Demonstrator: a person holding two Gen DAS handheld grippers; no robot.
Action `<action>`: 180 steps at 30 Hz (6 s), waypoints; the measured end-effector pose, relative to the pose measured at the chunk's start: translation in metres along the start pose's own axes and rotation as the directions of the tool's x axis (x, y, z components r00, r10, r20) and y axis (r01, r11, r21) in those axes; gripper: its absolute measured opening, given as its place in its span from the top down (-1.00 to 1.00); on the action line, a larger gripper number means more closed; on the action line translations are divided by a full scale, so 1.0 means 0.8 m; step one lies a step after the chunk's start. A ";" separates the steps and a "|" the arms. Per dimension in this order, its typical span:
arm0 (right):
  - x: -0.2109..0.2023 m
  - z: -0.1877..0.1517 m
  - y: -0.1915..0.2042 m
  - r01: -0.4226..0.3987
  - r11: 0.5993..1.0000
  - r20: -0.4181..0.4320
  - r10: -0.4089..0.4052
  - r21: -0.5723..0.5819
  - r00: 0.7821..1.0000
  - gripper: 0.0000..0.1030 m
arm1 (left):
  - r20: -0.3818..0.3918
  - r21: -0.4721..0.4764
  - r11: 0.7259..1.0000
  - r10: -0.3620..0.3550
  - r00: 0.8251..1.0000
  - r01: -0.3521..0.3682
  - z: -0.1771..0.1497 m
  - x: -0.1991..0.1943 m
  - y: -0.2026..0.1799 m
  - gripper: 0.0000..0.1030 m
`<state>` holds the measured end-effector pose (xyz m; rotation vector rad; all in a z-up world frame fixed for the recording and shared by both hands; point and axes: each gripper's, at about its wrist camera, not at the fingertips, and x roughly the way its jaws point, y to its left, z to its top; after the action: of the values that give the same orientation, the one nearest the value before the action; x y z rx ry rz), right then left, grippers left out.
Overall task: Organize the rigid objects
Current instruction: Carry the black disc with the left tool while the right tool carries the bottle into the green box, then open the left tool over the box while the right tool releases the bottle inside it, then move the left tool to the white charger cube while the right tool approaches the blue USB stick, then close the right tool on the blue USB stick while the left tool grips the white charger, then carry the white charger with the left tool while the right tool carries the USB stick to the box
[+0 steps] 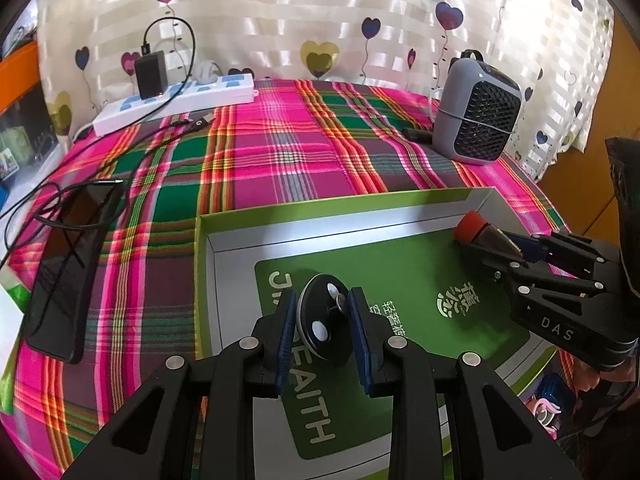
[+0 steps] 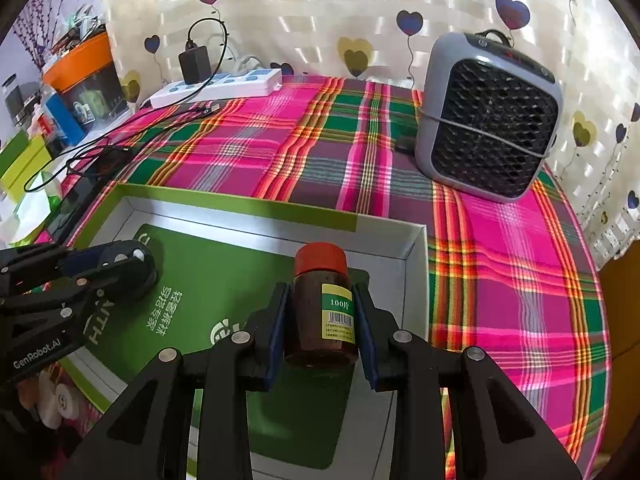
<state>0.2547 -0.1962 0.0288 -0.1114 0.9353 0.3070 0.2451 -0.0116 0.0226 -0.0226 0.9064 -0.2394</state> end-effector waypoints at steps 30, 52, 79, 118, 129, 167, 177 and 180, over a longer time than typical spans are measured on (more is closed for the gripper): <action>-0.023 -0.004 0.004 -0.002 1.000 0.052 0.001 0.023 0.999 0.01 | 0.051 0.032 0.998 0.045 0.998 -0.047 -0.008 -0.034 -0.010 0.27; -0.095 -0.054 0.018 -0.012 0.999 0.129 0.006 0.048 0.992 0.01 | 0.110 0.036 0.996 0.082 0.991 -0.087 -0.065 -0.107 -0.030 0.27; -0.144 -0.144 -0.004 0.006 0.989 0.160 -0.030 0.150 0.987 0.01 | 0.137 -0.099 0.994 0.060 0.989 -0.047 -0.148 -0.163 0.016 0.27; -0.118 -0.159 0.004 0.076 0.997 0.040 -0.077 0.025 0.996 0.01 | 0.015 -0.106 0.994 0.020 1.000 -0.018 -0.170 -0.127 0.023 0.25; -0.107 -0.155 -0.003 0.089 0.996 0.005 -0.089 0.014 0.996 0.02 | 0.001 -0.085 0.995 0.045 0.999 -0.044 -0.165 -0.121 0.018 0.25; -0.109 -0.157 -0.007 0.044 0.999 0.023 -0.044 0.021 0.999 0.52 | 0.008 -0.112 0.992 0.058 0.998 -0.057 -0.161 -0.121 0.032 0.36; -0.110 -0.157 -0.007 0.047 0.999 0.023 -0.047 0.018 0.999 0.52 | 0.011 -0.115 0.992 0.056 0.998 -0.055 -0.162 -0.122 0.033 0.36; -0.110 -0.157 -0.007 0.046 0.999 0.023 -0.047 0.019 0.999 0.52 | 0.011 -0.115 0.992 0.056 0.998 -0.055 -0.162 -0.122 0.033 0.36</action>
<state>0.1103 -0.2484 0.0248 -0.1125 0.9107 0.2563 0.0914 0.0457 0.0154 -0.1054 0.9044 -0.1347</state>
